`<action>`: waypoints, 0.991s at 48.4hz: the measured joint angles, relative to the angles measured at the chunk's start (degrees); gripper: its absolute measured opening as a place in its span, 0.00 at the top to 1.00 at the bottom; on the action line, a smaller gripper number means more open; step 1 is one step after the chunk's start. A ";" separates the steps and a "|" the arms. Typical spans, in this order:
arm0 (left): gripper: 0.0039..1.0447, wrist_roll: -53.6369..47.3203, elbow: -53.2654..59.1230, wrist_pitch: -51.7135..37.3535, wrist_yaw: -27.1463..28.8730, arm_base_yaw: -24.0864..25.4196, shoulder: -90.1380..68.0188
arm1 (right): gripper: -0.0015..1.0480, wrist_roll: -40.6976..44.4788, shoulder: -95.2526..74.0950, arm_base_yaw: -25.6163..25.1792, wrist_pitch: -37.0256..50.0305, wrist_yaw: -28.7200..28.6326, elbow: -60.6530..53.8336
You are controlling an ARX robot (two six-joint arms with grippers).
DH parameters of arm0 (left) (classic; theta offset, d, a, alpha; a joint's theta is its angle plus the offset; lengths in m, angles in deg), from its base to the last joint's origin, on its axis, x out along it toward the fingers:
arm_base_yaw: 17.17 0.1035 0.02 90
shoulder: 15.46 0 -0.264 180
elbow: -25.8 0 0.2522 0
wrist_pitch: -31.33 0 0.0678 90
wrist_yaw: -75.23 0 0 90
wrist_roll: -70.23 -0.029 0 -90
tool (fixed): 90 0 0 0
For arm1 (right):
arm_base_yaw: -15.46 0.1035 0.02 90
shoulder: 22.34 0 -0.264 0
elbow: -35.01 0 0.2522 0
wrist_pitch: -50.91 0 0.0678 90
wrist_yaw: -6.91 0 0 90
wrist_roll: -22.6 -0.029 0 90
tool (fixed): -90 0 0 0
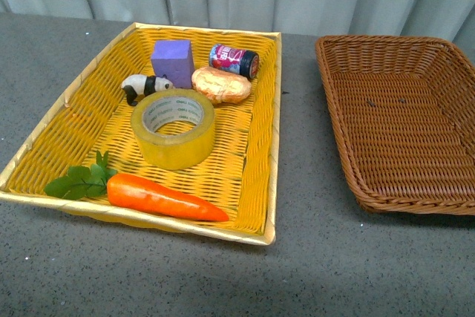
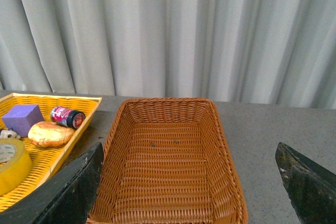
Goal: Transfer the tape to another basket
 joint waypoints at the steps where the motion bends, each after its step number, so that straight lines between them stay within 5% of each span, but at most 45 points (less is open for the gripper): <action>1: 0.06 0.00 0.00 0.00 0.00 0.00 0.00 | 0.09 0.00 0.00 0.00 0.00 0.00 0.00; 48: 0.06 0.00 0.00 0.00 0.00 0.00 0.00 | 0.09 0.00 -0.02 0.00 0.00 0.00 0.00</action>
